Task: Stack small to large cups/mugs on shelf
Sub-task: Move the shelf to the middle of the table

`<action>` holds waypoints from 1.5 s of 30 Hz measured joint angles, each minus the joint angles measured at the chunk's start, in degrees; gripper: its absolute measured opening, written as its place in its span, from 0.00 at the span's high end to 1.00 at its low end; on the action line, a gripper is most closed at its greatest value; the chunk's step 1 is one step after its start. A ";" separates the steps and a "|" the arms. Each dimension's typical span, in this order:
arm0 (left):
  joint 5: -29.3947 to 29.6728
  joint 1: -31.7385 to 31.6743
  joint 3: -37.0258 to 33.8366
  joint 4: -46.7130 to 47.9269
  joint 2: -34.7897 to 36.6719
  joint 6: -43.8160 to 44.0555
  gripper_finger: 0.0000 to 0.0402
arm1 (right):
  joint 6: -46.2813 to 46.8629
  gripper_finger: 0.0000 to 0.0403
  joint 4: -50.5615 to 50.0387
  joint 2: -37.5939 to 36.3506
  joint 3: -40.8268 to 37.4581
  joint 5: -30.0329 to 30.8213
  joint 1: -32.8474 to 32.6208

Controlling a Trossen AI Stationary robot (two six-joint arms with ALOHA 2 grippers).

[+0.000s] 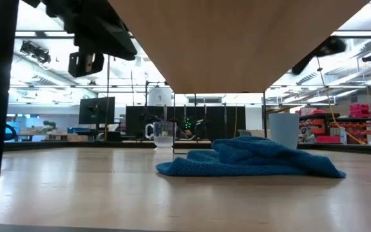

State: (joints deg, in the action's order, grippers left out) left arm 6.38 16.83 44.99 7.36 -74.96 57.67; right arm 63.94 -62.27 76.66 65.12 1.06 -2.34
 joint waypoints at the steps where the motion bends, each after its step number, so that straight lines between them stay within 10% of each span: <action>1: 0.04 0.45 0.00 -0.02 0.00 0.48 0.91 | -1.34 0.99 0.01 0.19 0.00 0.05 1.94; 13: 2.55 5.53 0.00 -1.50 -0.01 6.24 0.92 | -12.42 0.99 3.24 4.14 -0.04 -4.56 14.00; 45: 8.62 8.36 0.00 -3.51 -3.04 10.25 0.93 | -11.03 0.99 10.85 7.13 -0.07 -8.46 8.52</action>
State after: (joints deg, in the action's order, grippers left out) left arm 15.00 25.19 44.99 3.85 -78.00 67.92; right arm 52.91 -51.42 83.79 65.06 -7.39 6.17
